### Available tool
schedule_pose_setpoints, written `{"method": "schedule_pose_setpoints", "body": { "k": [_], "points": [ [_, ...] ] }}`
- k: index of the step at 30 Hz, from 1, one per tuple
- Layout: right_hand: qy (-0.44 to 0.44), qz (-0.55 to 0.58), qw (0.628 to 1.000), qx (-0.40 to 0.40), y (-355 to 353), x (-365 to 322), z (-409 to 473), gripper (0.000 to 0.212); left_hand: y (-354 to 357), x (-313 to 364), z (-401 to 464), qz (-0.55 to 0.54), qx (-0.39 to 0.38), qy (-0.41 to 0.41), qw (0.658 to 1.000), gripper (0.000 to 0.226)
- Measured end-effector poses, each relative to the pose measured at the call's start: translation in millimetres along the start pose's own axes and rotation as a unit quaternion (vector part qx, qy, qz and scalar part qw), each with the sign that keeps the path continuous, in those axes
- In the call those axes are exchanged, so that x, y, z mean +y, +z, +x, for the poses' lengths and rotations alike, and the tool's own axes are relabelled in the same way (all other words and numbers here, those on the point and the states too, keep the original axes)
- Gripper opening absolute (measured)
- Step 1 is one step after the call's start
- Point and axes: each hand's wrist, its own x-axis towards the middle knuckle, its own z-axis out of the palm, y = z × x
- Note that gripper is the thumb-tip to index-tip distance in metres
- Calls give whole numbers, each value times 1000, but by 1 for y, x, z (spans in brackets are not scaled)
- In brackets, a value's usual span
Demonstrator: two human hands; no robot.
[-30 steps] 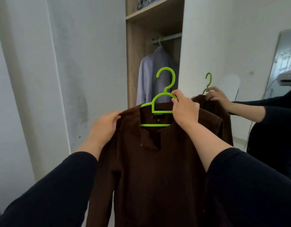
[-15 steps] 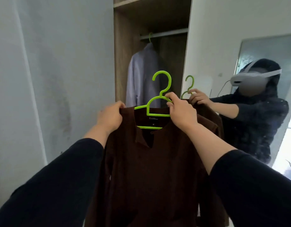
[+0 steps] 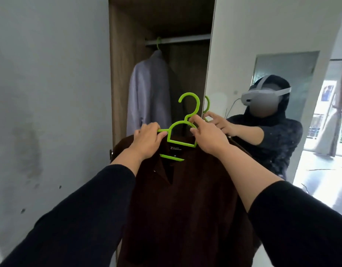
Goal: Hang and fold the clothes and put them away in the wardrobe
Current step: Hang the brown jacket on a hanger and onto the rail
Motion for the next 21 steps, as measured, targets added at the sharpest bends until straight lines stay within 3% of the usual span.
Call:
{"method": "schedule_pose_setpoints", "body": {
  "k": [6,10,13,18,21],
  "points": [
    [0,26,1000,2,-22,18,33,24,13,19,47,-12,-3,31,999,18],
    [-1,48,995,-85,-40,5,55,24,23,3,68,-56,0,43,997,16],
    [2,-20,990,-140,-50,-8,67,34,33,-9,90,-105,-3,38,994,18],
    [71,-81,994,-31,-26,-30,107,32,37,-22,146,-119,-35,64,990,19],
    [138,-65,988,-1,-5,-37,142,29,22,-42,185,-34,14,66,997,32]
  ]
}}
